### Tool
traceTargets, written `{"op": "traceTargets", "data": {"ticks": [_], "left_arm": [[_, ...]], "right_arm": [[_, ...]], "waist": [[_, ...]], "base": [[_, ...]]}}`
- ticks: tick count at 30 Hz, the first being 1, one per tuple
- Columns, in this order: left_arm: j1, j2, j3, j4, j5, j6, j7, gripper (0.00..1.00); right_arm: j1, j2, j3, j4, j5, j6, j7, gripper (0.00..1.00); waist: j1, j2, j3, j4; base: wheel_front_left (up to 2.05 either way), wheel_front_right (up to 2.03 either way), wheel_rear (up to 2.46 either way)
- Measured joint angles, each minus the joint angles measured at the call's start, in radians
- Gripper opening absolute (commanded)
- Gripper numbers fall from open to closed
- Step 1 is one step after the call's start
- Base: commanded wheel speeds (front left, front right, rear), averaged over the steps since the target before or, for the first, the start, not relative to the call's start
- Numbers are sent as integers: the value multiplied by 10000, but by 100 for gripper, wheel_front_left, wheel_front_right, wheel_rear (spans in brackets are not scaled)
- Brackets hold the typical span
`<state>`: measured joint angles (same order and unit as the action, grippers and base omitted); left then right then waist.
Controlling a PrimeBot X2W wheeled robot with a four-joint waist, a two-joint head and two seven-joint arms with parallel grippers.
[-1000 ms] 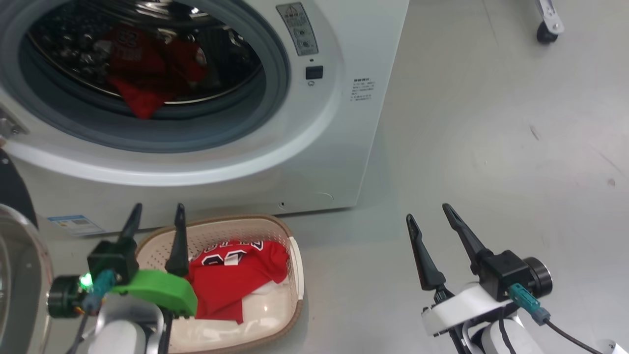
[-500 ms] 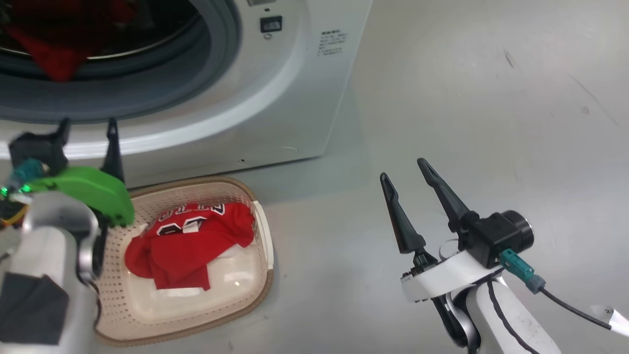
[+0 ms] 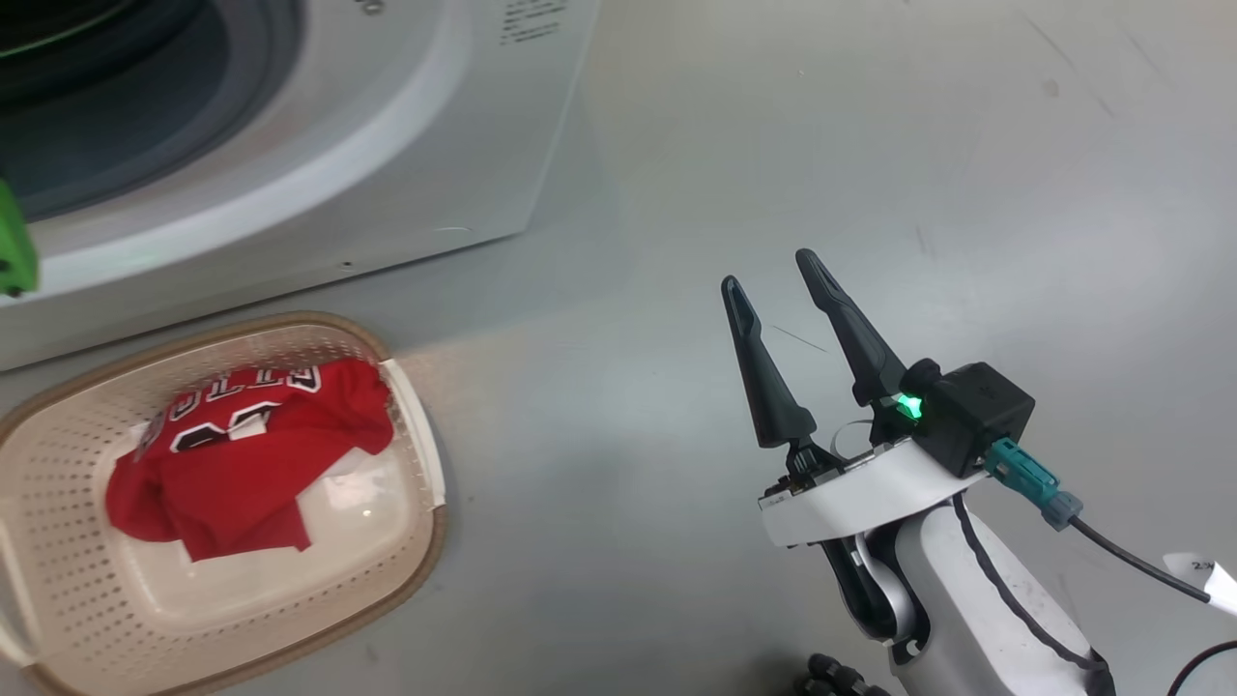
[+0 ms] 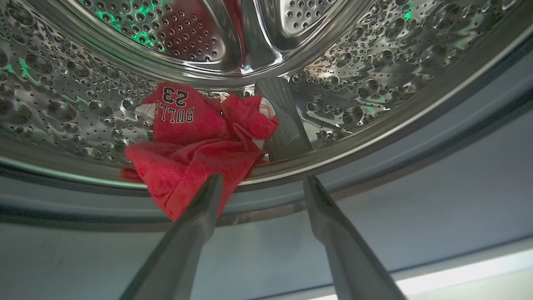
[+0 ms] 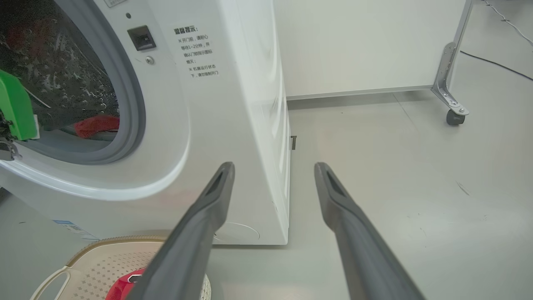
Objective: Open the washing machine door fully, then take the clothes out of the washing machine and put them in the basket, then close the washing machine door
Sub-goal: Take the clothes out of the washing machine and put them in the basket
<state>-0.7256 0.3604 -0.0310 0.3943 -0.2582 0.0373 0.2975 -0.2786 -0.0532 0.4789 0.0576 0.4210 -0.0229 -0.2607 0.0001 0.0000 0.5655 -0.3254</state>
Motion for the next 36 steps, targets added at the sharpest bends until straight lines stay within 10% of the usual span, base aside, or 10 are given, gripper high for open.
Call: {"op": "traceTargets", "data": {"ticks": [28,29,31,32,36], "left_arm": [[-2091,2075,251,1808,970,104,2433,100],[-2094,2069,276,1879,968,105,2556,94],[-2102,2057,278,1960,963,105,2685,16],[-2113,2038,276,1973,955,105,2752,0],[-2196,1925,255,1975,917,105,2863,0]], "right_arm": [[-601,44,512,-75,803,-435,0,100],[-607,44,514,-69,803,-499,0,100],[-608,44,518,-52,803,-502,0,100],[-612,44,522,-44,803,-502,0,100],[-638,44,520,-38,802,-510,0,100]], "waist": [[1,0,834,-1400],[0,0,830,-1394],[0,0,822,-1376],[1,0,818,-1366],[0,0,814,-1319]], "base": [[0,0,0],[0,0,0],[0,0,0],[0,0,0],[0,0,0]]}}
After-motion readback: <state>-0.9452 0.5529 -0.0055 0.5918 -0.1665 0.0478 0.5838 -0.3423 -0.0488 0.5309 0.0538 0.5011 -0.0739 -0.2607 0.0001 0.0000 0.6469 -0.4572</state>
